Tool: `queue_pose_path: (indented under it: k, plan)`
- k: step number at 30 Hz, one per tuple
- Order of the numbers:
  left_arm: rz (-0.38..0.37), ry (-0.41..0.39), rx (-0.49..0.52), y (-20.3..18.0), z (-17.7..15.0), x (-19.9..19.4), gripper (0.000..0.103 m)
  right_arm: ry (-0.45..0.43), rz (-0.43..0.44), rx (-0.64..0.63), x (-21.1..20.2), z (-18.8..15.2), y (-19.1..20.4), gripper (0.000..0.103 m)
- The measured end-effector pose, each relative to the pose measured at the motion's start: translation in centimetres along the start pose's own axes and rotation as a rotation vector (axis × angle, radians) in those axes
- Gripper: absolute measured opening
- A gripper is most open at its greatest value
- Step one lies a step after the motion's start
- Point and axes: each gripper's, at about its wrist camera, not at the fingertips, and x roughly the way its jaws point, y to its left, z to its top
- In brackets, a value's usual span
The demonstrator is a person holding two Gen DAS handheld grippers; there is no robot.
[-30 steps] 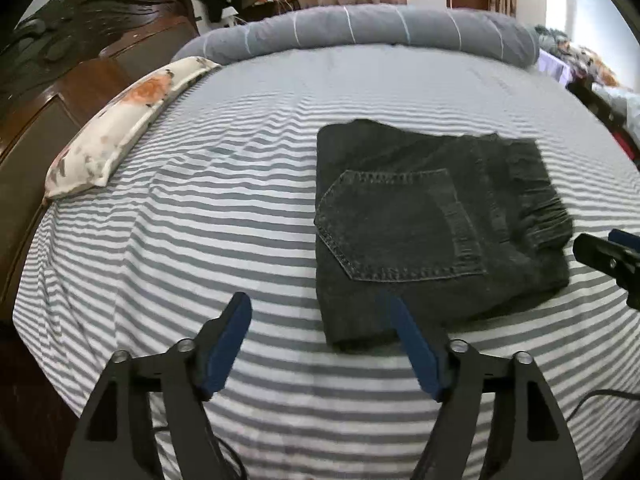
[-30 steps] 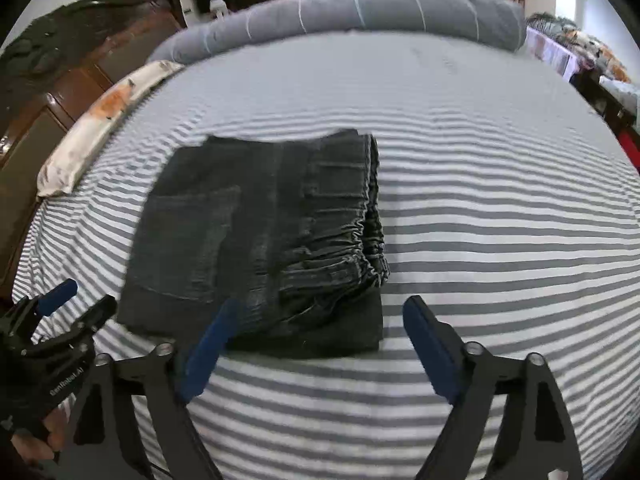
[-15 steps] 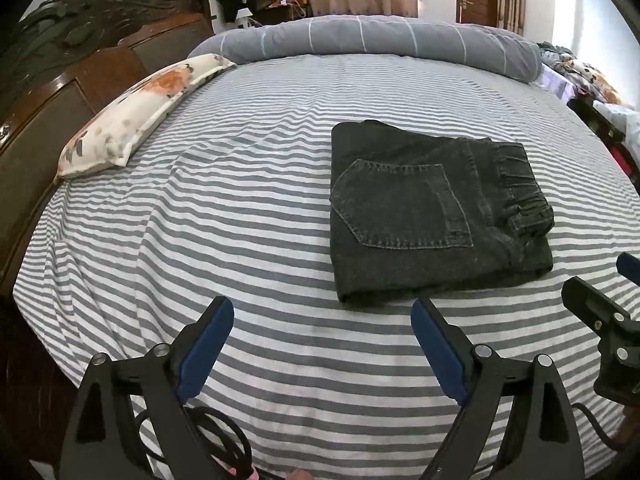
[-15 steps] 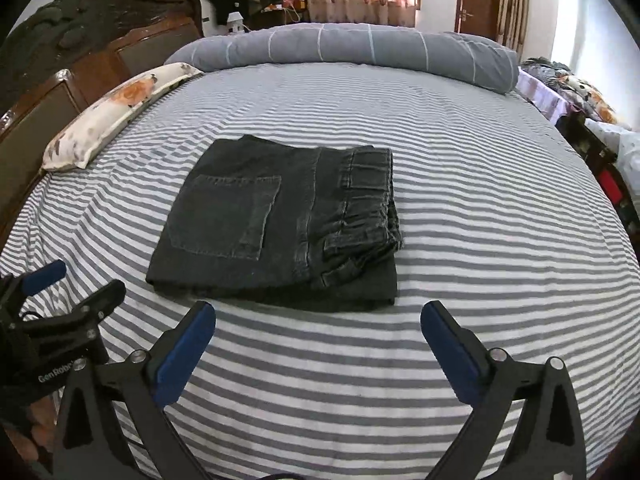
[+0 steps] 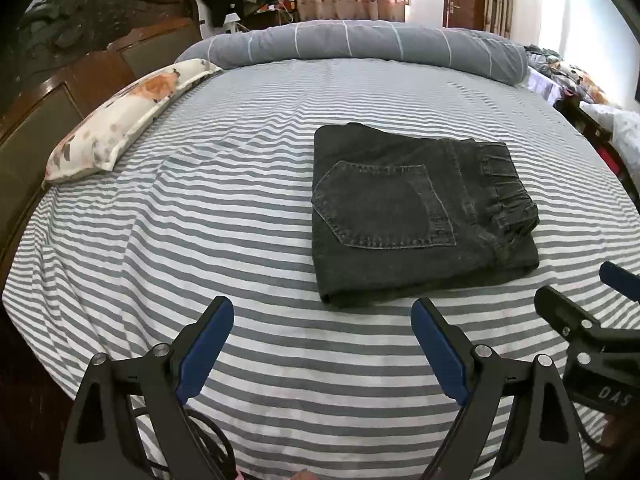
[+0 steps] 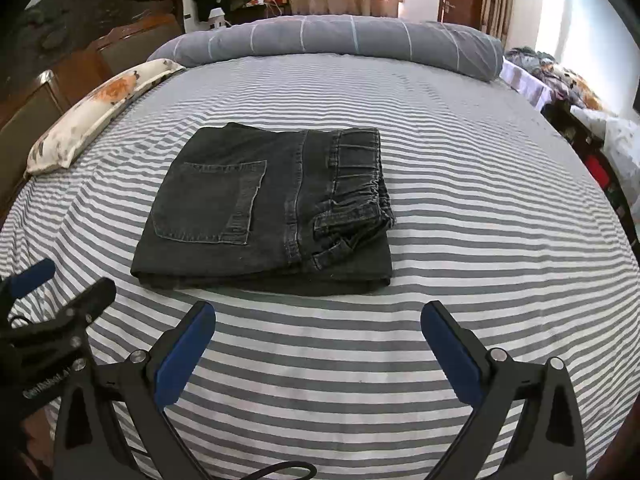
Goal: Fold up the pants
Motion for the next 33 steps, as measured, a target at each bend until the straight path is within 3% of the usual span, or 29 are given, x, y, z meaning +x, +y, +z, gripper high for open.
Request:
queue_pose_path:
  k: [33]
  plan:
    - [0.006,-0.005,-0.021,0.42,0.19,0.48,0.090,0.033,-0.005,0.006,0.95,-0.47,0.25,0.102]
